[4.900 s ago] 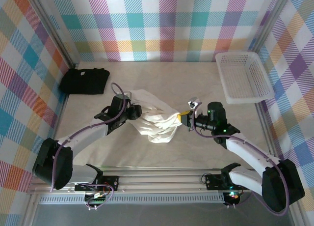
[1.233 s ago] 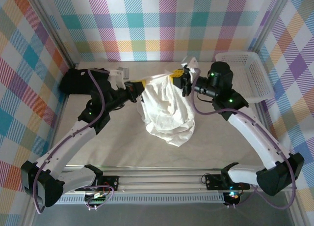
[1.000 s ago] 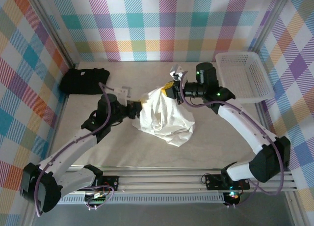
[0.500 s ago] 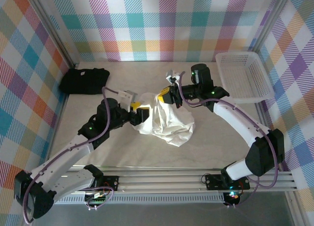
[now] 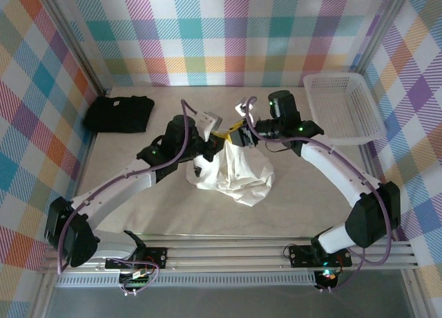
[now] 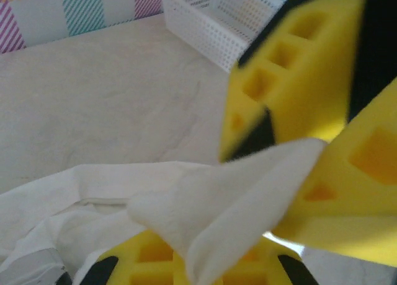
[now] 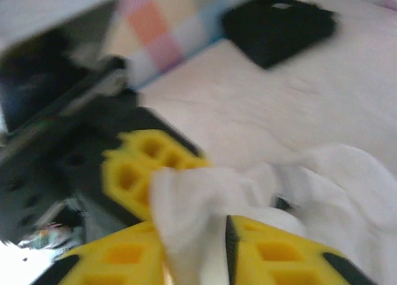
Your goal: Fold the inside-out t-shirt
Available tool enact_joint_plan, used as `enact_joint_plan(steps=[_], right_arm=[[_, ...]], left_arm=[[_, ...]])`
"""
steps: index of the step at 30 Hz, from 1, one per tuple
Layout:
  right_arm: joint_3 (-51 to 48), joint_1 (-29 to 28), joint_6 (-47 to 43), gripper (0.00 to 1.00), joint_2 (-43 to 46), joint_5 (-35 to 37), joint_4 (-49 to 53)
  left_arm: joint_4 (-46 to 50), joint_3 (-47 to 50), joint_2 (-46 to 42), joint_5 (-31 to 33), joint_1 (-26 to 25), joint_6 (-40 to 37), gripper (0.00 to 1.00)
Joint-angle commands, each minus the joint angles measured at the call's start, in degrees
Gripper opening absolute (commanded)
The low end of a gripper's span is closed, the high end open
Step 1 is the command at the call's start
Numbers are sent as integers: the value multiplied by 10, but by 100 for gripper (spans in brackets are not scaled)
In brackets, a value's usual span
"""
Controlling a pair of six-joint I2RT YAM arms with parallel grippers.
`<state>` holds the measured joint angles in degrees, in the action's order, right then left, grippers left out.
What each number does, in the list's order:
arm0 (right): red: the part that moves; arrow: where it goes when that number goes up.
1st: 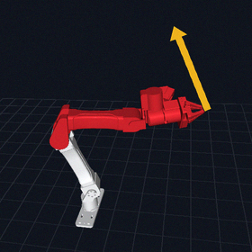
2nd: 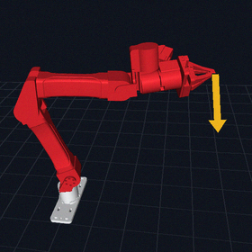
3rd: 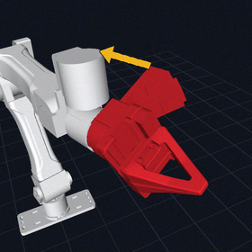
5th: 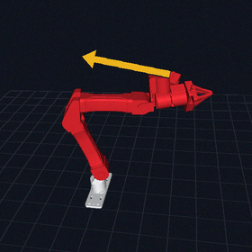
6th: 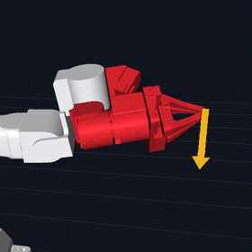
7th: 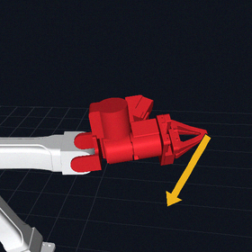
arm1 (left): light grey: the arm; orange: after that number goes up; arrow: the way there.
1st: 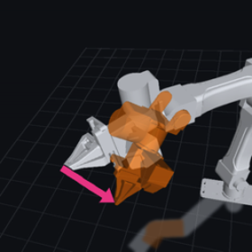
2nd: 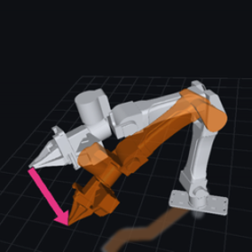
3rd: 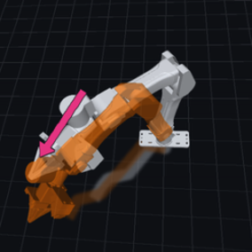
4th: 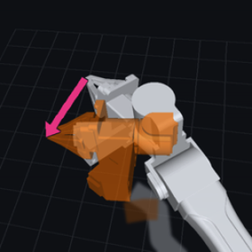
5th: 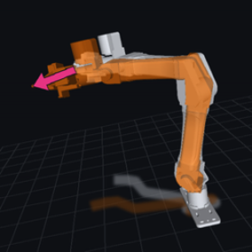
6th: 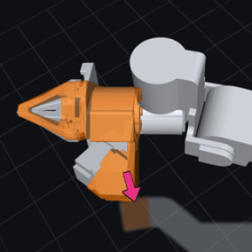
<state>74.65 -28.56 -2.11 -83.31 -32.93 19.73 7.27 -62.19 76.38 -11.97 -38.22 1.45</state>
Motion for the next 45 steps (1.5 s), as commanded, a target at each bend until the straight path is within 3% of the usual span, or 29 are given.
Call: enact_joint_plan(steps=[1, 5, 11, 13, 20, 24, 26, 28, 30, 31, 34, 38, 42, 45], right_arm=[[-11, 4, 79, 40, 64, 250, 45], [-182, -81, 40, 48, 194, 266, -90], [-308, -199, 25, 47, 177, 256, -202], [-325, -209, 48, 46, 140, 274, -248], [-327, -204, 90, 51, 51, 453, -315], [-315, -189, 93, 50, 11, 445, -338], [-302, -184, 92, 40, -12, 437, -346], [-292, -179, 81, 19, -16, 424, -343], [-287, -171, 62, 4, 12, 423, -324], [-284, -164, 51, 0, 37, 417, -304], [-256, -123, 19, 0, 130, 360, -226], [-170, -52, -27, 0, 217, 243, -121], [-75, 1, -72, 0, 214, 122, -32], [-17, 23, -88, 0, 160, 7, 49]], left_arm=[[39, -29, -1, 18, 1, 55, 0], [45, -21, -22, 7, 19, 125, 0], [49, -17, -37, -11, 35, 169, 0], [53, -19, -40, -10, 35, 170, 0], [53, -14, -54, -4, 37, 170, 0], [50, -7, -59, -5, 37, 170, 0], [49, -4, -62, -3, 38, 169, 0], [49, -3, -66, 4, 39, 173, 0], [54, -4, -71, 19, 42, 183, 0], [53, -4, -74, 29, 46, 193, 0], [27, -2, -81, 43, 55, 233, 0], [-52, -4, -89, -11, 55, 269, 0], [-105, 15, -120, -33, 55, 301, 0], [-53, 47, -160, 53, 55, 302, 0]])
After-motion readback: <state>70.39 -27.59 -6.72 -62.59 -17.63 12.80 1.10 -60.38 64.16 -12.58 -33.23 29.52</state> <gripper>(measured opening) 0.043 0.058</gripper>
